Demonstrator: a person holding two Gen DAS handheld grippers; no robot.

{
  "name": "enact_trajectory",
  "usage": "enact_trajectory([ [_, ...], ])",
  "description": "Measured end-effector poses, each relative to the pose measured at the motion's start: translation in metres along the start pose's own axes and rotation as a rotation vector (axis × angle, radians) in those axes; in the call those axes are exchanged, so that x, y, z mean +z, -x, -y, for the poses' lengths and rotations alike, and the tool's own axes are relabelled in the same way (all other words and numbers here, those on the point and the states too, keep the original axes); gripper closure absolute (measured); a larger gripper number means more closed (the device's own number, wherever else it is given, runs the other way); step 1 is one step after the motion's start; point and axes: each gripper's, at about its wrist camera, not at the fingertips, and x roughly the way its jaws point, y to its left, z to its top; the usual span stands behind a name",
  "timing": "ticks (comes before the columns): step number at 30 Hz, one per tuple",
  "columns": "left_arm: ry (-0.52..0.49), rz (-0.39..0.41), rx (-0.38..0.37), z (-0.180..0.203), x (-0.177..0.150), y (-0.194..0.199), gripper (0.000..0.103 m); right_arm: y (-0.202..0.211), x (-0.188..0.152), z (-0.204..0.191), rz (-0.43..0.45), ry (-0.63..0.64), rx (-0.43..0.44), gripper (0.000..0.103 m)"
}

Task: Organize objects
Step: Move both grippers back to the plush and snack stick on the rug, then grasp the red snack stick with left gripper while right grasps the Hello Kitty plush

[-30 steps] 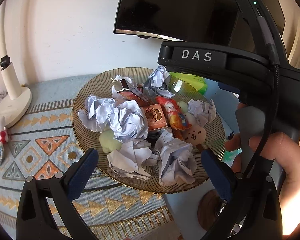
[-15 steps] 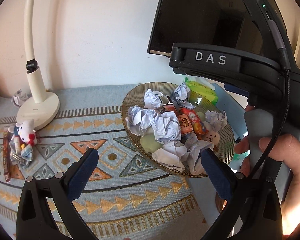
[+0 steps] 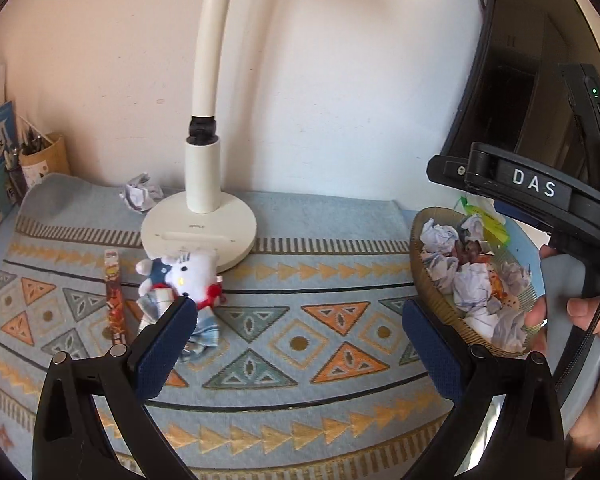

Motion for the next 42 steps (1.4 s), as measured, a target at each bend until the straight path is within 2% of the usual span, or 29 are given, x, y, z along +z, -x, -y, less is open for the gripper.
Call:
enact_trajectory([
  [3, 0.007, -0.037, 0.053, -0.046, -0.007, -0.011, 0.0, -0.018, -0.009, -0.028, -0.031, 0.001, 0.049, 0.0],
  [8, 0.083, -0.198, 0.096, -0.123, -0.032, -0.048, 0.001, -0.054, -0.054, -0.086, -0.098, 0.09, 0.13, 0.0],
  [12, 0.057, -0.301, 0.075, -0.142, -0.044, -0.076, 0.001, -0.076, -0.086, -0.118, -0.156, 0.153, 0.175, 0.0],
  [15, 0.0, -0.299, 0.128, -0.139, -0.043, -0.083, 0.003, -0.085, -0.096, -0.126, -0.186, 0.156, 0.189, 0.0],
  [16, -0.013, -0.285, 0.128, -0.14, -0.043, -0.083, 0.009, -0.086, -0.098, -0.127, -0.192, 0.157, 0.19, 0.0],
  [17, -0.029, -0.252, 0.131, -0.142, -0.042, -0.08, 0.039, -0.087, -0.101, -0.128, -0.197, 0.159, 0.188, 0.0],
  [18, -0.029, -0.205, 0.12, -0.148, -0.042, -0.075, 0.064, -0.087, -0.103, -0.129, -0.198, 0.164, 0.185, 0.0],
  [19, 0.002, -0.18, 0.107, -0.158, -0.043, -0.072, 0.083, -0.088, -0.104, -0.13, -0.2, 0.172, 0.184, 0.0],
  [22, 0.017, -0.154, 0.043, -0.172, -0.043, -0.067, 0.084, -0.096, -0.106, -0.137, -0.225, 0.177, 0.195, 0.0],
  [27, 0.074, -0.135, 0.018, -0.184, -0.043, -0.059, 0.085, -0.114, -0.096, -0.149, -0.213, 0.102, 0.232, 0.0],
  [29, 0.095, -0.125, 0.011, -0.191, -0.045, -0.053, 0.085, -0.13, -0.092, -0.151, -0.265, 0.037, 0.239, 0.0],
  [31, 0.101, -0.121, 0.011, -0.195, -0.046, -0.049, 0.085, -0.149, -0.095, -0.152, -0.338, -0.019, 0.262, 0.015],
  [32, 0.102, -0.118, 0.013, -0.197, -0.047, -0.048, 0.085, -0.146, -0.093, -0.153, -0.284, -0.013, 0.243, 0.035],
  [33, 0.105, -0.115, 0.011, -0.198, -0.049, -0.045, 0.085, -0.144, -0.093, -0.155, -0.262, -0.014, 0.297, 0.054],
  [35, 0.103, -0.114, 0.014, -0.198, -0.048, -0.043, 0.086, -0.142, -0.092, -0.157, -0.277, -0.043, 0.309, 0.055],
  [38, 0.108, -0.096, 0.009, -0.199, -0.05, -0.039, 0.088, -0.131, -0.088, -0.156, -0.229, -0.045, 0.328, 0.063],
  [42, 0.113, -0.063, 0.003, -0.199, -0.048, -0.03, 0.089, -0.11, -0.073, -0.143, -0.156, -0.089, 0.343, 0.063],
])
